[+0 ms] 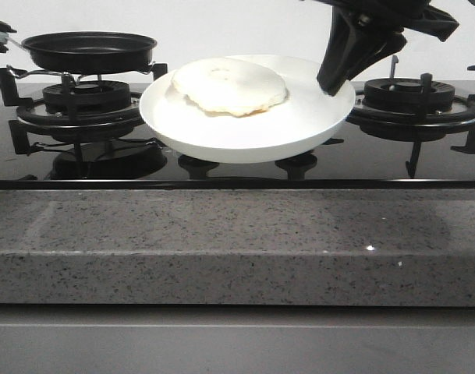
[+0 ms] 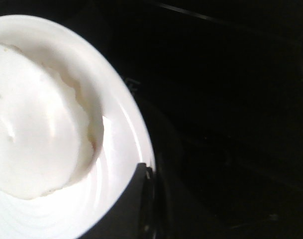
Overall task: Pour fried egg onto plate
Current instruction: 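Carry the empty pan back down onto its burner with the left gripper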
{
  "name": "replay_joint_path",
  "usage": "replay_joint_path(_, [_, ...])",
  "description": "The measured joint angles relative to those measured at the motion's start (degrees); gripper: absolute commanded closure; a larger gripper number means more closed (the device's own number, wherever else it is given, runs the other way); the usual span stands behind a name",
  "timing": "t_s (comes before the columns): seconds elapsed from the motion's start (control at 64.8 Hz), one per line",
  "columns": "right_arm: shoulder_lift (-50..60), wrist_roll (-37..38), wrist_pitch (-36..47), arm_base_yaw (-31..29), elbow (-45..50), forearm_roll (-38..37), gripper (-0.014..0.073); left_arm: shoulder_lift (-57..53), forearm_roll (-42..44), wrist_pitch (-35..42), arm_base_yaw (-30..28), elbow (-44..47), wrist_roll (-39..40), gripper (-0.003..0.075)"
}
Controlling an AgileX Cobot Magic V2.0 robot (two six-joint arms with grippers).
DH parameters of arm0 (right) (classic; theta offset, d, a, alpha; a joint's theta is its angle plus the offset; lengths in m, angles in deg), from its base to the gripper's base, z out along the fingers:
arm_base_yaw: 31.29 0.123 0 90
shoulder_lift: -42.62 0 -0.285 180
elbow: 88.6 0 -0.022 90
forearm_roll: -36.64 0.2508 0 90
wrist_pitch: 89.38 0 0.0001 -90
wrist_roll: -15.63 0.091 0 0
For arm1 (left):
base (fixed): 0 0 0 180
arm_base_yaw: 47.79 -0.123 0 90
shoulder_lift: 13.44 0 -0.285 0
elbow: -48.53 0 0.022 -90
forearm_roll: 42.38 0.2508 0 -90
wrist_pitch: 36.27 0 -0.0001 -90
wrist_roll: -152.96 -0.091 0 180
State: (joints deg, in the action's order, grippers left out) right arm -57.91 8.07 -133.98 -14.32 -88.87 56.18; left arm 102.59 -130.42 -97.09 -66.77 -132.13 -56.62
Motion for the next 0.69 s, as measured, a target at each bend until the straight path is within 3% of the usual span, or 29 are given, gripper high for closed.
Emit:
replay_joint_path(0.093, [0.00, 0.00, 0.00, 0.00, 0.00, 0.00, 0.0662, 0.05, 0.00, 0.00, 0.00, 0.00, 0.05, 0.0713])
replay_joint_path(0.154, [0.00, 0.00, 0.00, 0.00, 0.00, 0.00, 0.0662, 0.05, 0.00, 0.00, 0.00, 0.00, 0.05, 0.0653])
replay_joint_path(0.448, [0.00, 0.00, 0.00, 0.00, 0.00, 0.00, 0.0662, 0.05, 0.48, 0.00, 0.00, 0.00, -0.06, 0.0221])
replay_joint_path(0.695, [0.00, 0.00, 0.00, 0.00, 0.00, 0.00, 0.0662, 0.05, 1.51, -0.10, -1.46, -0.22, -0.92, 0.0193])
